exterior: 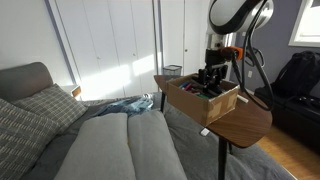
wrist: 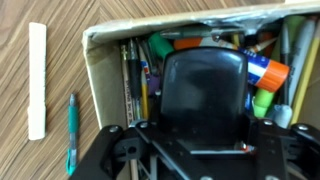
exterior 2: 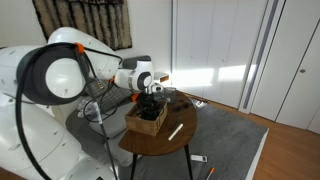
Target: Remove the glasses pouch from the cardboard box and place it on the table
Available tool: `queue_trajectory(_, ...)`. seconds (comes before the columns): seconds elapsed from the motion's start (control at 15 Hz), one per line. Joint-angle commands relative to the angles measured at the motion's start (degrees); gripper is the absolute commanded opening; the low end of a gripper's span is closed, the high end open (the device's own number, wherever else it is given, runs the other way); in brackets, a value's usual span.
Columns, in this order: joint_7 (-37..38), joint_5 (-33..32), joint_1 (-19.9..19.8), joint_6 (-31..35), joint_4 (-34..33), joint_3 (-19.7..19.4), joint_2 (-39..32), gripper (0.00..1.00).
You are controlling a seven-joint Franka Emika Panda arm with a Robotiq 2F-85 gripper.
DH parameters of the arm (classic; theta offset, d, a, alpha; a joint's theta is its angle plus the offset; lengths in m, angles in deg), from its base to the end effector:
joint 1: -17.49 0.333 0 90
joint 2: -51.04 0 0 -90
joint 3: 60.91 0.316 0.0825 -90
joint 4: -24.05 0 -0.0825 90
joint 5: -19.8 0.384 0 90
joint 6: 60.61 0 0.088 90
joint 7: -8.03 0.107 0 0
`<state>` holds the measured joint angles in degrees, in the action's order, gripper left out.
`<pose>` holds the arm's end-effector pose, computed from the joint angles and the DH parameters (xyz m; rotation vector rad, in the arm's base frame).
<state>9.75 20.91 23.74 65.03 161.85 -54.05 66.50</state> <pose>0.4458 0.1054 0.4212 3.1184 0.2886 0.0900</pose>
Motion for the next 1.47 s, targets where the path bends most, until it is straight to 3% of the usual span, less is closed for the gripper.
queue_trajectory(0.0,1.18,0.65,0.15,1.05,1.44,-0.31,10.73,0.45)
queue_trajectory(0.2,2.84,-0.06,-2.03,-0.33,-1.06,-1.92,14.28,0.45)
queue_trajectory(0.53,2.69,-4.52,-9.52,-8.48,-3.15,-6.63,10.93,0.45)
queue_trajectory(0.73,-0.32,0.12,-11.27,-7.33,-2.5,-12.26,6.74,0.45)
queue_trajectory(0.8,1.39,-2.5,-11.01,-7.46,-1.6,-9.75,9.73,0.7)
queue_trajectory(1.0,-0.08,-1.45,-11.7,-7.18,-1.77,-12.46,6.44,0.7)
queue_trajectory(1.07,0.4,-1.96,-11.69,-7.36,-2.64,-12.08,5.17,0.45)
queue_trajectory(1.4,-4.31,-11.44,-13.23,-10.41,-14.94,-12.69,-7.13,0.45)
